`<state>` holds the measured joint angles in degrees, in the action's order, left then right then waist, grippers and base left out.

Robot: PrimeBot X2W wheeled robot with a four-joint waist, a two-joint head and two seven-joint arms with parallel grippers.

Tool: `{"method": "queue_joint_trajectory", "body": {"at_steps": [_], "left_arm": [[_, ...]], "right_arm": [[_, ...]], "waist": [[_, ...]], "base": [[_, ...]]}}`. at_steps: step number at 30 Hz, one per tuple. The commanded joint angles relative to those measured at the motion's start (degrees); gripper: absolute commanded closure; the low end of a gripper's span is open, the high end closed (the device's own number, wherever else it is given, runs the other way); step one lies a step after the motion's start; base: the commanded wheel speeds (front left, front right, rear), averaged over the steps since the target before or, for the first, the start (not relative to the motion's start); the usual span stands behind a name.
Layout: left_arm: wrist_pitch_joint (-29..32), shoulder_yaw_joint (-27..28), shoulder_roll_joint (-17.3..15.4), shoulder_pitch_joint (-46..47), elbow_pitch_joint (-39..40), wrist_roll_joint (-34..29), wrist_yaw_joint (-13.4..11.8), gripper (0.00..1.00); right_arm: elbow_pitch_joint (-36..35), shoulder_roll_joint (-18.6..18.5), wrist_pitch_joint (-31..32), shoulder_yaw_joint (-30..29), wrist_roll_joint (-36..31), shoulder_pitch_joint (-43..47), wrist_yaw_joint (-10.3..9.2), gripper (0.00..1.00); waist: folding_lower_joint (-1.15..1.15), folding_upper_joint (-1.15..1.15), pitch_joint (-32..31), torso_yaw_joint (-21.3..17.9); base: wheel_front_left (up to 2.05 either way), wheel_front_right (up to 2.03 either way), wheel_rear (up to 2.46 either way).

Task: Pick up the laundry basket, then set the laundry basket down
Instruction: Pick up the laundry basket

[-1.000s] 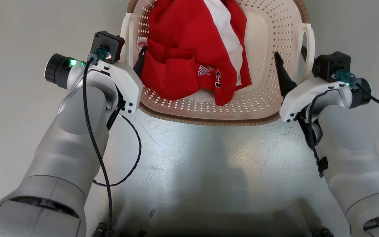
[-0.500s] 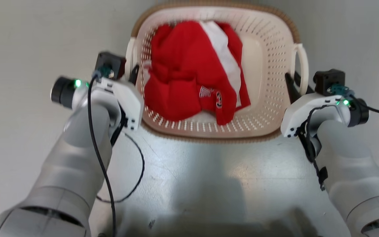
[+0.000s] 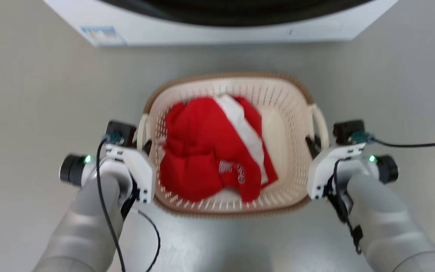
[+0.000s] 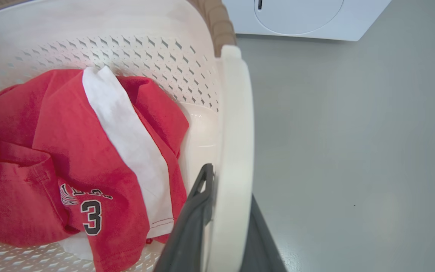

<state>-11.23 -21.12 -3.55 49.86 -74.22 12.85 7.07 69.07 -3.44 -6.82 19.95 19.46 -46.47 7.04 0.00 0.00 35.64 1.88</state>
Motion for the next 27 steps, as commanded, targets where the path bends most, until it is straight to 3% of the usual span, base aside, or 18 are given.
{"method": "queue_joint_trajectory", "body": {"at_steps": [1, 9, 27], "left_arm": [[-0.08, 1.23, -2.84, -1.82, 0.34, 0.45, -0.18, 1.00], [4.17, 0.30, -3.83, -7.11, 0.28, 1.86, 0.10, 1.00], [11.40, -2.29, -2.68, -14.42, 0.27, 3.51, 0.33, 1.00]], "right_arm": [[-1.27, 0.57, 0.67, 2.53, 0.89, 3.03, 0.45, 1.00], [-1.03, 0.57, 4.67, 9.25, 4.07, 6.08, 0.45, 1.00], [-1.64, 0.57, 11.81, 15.61, 10.27, 12.87, 0.45, 1.00]], "waist": [[0.00, 0.00, -6.17, -1.28], [0.00, 0.00, -17.22, -2.70], [0.00, 0.00, -31.33, -2.66]], "base": [[0.00, 0.00, 0.00], [0.00, 0.00, 0.00], [0.00, 0.00, 0.00]]}}
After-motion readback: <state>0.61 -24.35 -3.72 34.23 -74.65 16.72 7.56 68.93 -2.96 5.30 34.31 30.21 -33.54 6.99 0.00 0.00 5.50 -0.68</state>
